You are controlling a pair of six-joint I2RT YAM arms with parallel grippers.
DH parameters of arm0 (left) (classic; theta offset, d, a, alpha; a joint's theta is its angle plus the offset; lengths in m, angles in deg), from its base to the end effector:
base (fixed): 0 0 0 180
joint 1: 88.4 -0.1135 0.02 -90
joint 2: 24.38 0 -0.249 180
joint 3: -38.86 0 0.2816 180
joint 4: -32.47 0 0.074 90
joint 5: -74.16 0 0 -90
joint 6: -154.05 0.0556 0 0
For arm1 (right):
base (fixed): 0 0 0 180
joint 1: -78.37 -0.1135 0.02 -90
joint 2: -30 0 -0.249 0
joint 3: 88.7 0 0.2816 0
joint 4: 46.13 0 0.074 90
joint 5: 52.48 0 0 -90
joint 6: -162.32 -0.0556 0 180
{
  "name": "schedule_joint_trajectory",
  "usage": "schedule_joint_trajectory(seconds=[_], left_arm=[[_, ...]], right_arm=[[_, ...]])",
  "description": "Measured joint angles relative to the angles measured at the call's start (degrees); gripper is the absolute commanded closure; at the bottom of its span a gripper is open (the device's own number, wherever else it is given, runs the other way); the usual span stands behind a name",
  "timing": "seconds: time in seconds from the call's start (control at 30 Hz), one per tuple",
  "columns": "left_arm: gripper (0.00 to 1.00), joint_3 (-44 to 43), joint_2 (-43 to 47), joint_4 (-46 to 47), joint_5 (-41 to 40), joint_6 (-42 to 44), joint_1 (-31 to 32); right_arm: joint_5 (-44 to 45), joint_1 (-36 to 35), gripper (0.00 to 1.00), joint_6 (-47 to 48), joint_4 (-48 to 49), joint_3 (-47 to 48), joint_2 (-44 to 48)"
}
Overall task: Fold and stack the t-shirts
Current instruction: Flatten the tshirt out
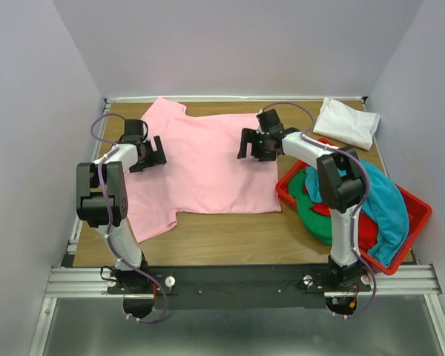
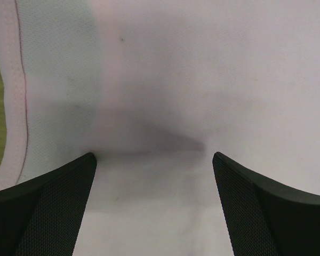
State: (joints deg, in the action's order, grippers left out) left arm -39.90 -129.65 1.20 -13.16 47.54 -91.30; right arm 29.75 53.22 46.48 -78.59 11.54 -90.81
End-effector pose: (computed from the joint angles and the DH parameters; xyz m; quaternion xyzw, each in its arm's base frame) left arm 0.4062 0.0180 0.1184 -0.1555 0.9478 -0.0552 0.2728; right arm 0.4393 0.2145 0.1253 -0.0158 0.9463 0.1942 0.2579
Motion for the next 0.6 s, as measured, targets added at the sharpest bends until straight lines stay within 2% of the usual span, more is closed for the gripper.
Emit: schedule_joint_trajectory(seconds=[0.3,0.6], left_arm=[[0.02,-7.78,-6.34,1.11,0.13,1.09,-1.27],[0.02,-18.67,-13.55,-1.38,-0.15,2.58,-1.62]], right_arm=[[0.61,0.00,0.00,-1.42,-0.74,8.41,-5.73],[0.98,0.02,0.00,-1.53,-5.05,23.89,-14.93]])
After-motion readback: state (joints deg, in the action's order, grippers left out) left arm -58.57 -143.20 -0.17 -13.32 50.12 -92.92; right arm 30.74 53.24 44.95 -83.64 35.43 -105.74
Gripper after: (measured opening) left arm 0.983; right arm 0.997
